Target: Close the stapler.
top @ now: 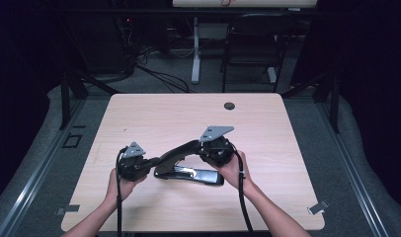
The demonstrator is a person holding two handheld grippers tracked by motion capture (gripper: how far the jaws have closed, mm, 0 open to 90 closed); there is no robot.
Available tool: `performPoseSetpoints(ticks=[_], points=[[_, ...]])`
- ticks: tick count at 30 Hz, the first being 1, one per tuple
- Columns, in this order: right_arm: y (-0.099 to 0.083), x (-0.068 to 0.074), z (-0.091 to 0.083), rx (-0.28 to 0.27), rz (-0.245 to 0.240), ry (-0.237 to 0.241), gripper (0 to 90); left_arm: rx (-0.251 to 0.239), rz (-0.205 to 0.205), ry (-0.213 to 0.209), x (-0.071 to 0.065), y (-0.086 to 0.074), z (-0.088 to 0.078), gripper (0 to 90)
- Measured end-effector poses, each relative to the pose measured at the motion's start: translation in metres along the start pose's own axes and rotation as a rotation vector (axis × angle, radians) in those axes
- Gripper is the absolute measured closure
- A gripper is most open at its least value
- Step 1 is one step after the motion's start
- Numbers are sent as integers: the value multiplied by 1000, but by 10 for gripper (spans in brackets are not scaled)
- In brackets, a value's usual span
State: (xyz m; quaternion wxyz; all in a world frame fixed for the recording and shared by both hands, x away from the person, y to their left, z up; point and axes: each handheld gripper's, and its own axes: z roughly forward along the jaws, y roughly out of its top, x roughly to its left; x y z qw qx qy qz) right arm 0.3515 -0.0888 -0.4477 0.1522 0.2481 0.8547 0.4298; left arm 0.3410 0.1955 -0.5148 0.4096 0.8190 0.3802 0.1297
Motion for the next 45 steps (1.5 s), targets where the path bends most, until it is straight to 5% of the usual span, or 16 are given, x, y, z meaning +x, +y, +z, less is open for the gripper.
performPoseSetpoints(ticks=[17, 45], points=[[-14, -26, 2, 27, 103, -7, 900, 16, 14, -19, -5, 0, 5, 900], [-52, -34, 1, 142, 93, -60, 900, 71, 24, -41, -5, -2, 11, 900]])
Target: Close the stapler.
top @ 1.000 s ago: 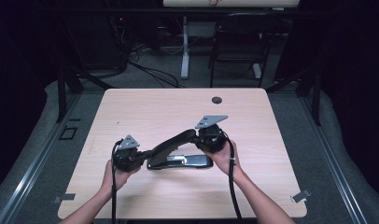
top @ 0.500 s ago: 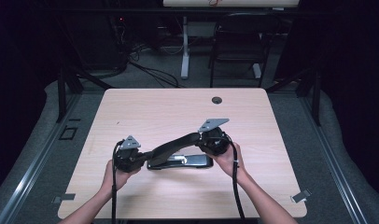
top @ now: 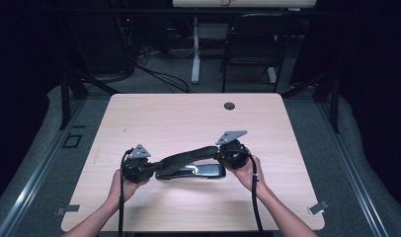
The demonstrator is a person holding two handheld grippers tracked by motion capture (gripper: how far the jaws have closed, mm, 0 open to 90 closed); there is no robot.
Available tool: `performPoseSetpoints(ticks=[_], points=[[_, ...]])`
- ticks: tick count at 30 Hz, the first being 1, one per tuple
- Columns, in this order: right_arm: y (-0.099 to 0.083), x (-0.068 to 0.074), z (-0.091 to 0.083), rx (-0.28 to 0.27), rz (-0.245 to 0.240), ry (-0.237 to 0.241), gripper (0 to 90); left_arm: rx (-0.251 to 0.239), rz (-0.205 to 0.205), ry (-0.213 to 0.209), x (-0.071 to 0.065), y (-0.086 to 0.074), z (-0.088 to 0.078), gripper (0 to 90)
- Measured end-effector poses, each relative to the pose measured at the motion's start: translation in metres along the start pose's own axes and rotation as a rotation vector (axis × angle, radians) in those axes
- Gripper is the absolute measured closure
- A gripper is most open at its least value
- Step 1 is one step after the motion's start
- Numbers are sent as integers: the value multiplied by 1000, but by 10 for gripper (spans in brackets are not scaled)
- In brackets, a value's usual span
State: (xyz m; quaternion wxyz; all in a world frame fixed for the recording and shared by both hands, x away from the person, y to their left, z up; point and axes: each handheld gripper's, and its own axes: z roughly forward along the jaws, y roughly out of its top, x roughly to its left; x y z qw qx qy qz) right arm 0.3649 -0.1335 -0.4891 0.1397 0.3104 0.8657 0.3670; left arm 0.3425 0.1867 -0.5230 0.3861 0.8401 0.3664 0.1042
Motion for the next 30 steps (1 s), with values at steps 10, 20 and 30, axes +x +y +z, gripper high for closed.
performPoseSetpoints(ticks=[10, 20, 30], points=[[-8, -3, 4, 45, -2, -6, 900, 10, 0, 0, 0, -1, 1, 900], [-16, -5, 9, 74, -5, -16, 900, 19, 0, -4, 0, -1, 2, 900], [-25, -11, 19, 150, 6, -9, 890, 34, 9, -10, -1, -1, 4, 899]])
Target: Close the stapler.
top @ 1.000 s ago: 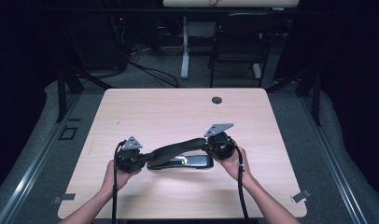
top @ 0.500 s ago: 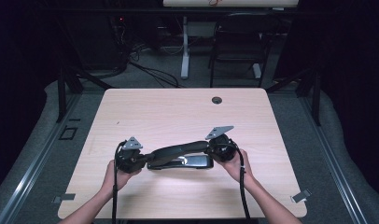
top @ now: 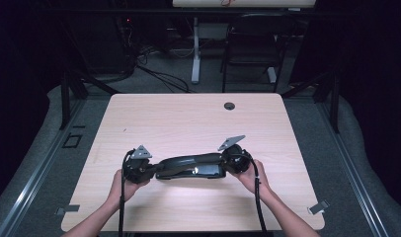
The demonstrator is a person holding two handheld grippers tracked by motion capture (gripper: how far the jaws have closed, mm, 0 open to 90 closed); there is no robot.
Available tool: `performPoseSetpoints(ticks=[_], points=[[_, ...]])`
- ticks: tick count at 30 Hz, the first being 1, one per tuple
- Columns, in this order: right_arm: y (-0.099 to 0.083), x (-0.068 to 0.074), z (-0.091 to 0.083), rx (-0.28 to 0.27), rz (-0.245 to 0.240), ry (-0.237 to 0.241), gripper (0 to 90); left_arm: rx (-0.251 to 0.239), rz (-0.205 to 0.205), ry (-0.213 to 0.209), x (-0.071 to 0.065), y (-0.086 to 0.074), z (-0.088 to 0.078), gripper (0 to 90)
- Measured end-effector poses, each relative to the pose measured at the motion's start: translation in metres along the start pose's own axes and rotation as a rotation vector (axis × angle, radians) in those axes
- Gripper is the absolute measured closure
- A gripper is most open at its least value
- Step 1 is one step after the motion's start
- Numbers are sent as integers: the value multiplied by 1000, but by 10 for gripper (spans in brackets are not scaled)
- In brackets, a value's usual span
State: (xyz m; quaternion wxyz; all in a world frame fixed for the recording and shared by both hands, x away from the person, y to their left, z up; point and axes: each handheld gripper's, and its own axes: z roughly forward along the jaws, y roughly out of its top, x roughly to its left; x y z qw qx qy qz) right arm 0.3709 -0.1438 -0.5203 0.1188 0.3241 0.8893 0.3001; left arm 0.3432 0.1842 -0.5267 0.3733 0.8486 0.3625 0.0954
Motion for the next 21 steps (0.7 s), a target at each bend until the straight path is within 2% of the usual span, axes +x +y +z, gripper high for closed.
performPoseSetpoints(ticks=[5, 6, 8, 9, 10, 11, 12, 13, 14, 15, 16, 17, 21], points=[[-3, -3, 0, 10, 9, -1, 887, 1, 3, 0, 2, 0, -2, 889], [-4, -6, -3, 17, 14, -20, 888, -21, -2, 13, 4, 1, -6, 876], [-4, -8, -6, 15, 20, -34, 889, -31, -11, 20, 6, 2, -8, 859], [-4, -11, -10, 8, 31, -59, 890, -37, -18, 28, 7, 2, -9, 809], [-3, -14, -19, -7, 40, -86, 891, -49, -44, 45, 11, 3, -12, 709], [-3, -14, -19, -7, 40, -86, 891, -49, -44, 45, 11, 3, -12, 644], [-2, -14, -23, -30, 51, -98, 893, -48, -64, 47, 13, 3, -14, 644], [0, -14, -29, -51, 52, -108, 895, -53, -79, 57, 15, 3, -15, 586], [6, -10, -39, -93, 44, -110, 897, -48, -101, 70, 19, 3, -17, 463], [6, -10, -39, -93, 44, -110, 897, -48, -101, 70, 19, 3, -17, 418], [12, -2, -47, -127, 26, -102, 897, -55, -111, 75, 20, 3, -17, 382], [12, -2, -47, -127, 26, -102, 897, -57, -116, 76, 21, 3, -18, 382], [21, 12, -49, -134, -22, -72, 896, -46, -128, 83, 24, 2, -18, 274]])
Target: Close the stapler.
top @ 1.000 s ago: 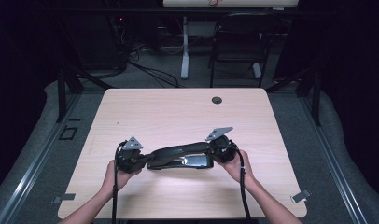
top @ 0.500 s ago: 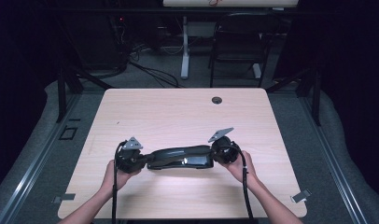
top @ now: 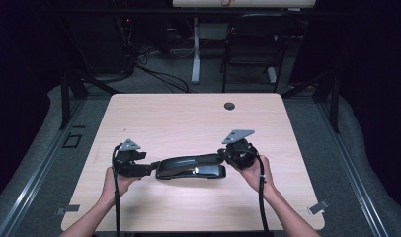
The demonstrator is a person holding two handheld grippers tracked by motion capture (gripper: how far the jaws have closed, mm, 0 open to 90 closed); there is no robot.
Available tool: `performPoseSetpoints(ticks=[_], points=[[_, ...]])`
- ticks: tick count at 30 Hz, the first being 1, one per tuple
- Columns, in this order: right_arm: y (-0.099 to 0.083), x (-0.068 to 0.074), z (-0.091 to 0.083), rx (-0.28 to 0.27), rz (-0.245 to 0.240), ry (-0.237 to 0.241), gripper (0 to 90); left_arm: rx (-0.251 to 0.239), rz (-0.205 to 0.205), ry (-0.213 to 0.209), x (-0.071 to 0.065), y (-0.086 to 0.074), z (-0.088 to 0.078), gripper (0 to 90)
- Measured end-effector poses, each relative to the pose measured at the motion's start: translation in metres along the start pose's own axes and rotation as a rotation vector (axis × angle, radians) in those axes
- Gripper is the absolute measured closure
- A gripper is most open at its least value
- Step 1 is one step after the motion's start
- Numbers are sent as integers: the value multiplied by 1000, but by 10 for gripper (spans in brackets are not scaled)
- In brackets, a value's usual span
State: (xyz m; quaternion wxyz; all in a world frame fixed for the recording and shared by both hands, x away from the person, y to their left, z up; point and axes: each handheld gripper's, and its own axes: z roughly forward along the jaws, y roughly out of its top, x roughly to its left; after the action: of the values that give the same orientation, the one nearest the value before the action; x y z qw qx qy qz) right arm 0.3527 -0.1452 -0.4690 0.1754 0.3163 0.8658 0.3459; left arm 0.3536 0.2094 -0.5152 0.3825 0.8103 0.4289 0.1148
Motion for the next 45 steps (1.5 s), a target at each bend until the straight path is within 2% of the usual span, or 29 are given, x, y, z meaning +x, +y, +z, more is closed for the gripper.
performPoseSetpoints(ticks=[1, 2, 3, 5, 8, 10, 20, 22, 26, 28, 32, 36, 37, 38, 45], points=[[1, 3, 4, 22, -8, 16, 894, 0, -8, 7, 0, 0, 0, 221], [1, 3, 4, 22, -8, 16, 894, 2, -10, 13, 1, 0, 1, 221], [-1, 2, 8, 29, -4, 31, 894, 1, -22, 18, 2, 0, 0, 178], [-2, 1, 9, 21, 3, 35, 892, -6, -21, 24, 3, 0, 0, 167], [-2, 1, 9, 26, 7, 38, 895, -11, -41, 28, 6, 0, -2, 154], [-5, 1, 14, 58, 5, 28, 899, -14, -56, 31, 9, -1, -1, 152], [-10, 0, 21, 86, 21, 35, 900, -11, -56, 28, 9, -2, 0, 149], [-13, -1, 26, 107, 22, 37, 900, -10, -56, 24, 10, -2, 0, 149], [-14, -2, 26, 98, 29, 43, 900, -10, -55, 23, 10, -2, 0, 149], [-14, -2, 26, 95, 35, 45, 900, -13, -57, 36, 9, -2, 1, 149], [-15, -3, 26, 88, 47, 50, 900, 0, -50, 18, 9, -2, 1, 150], [-15, -2, 26, 93, 43, 44, 900, 4, -44, 19, 8, -2, 2, 151], [-16, -2, 28, 113, 35, 43, 900, 4, -46, 20, 8, -2, 2, 151], [-16, -2, 28, 99, 41, 41, 900, 5, -41, 18, 8, -2, 2, 151], [-15, 0, 28, 103, 22, 31, 900, 1, -45, 20, 8, -2, 2, 151]])
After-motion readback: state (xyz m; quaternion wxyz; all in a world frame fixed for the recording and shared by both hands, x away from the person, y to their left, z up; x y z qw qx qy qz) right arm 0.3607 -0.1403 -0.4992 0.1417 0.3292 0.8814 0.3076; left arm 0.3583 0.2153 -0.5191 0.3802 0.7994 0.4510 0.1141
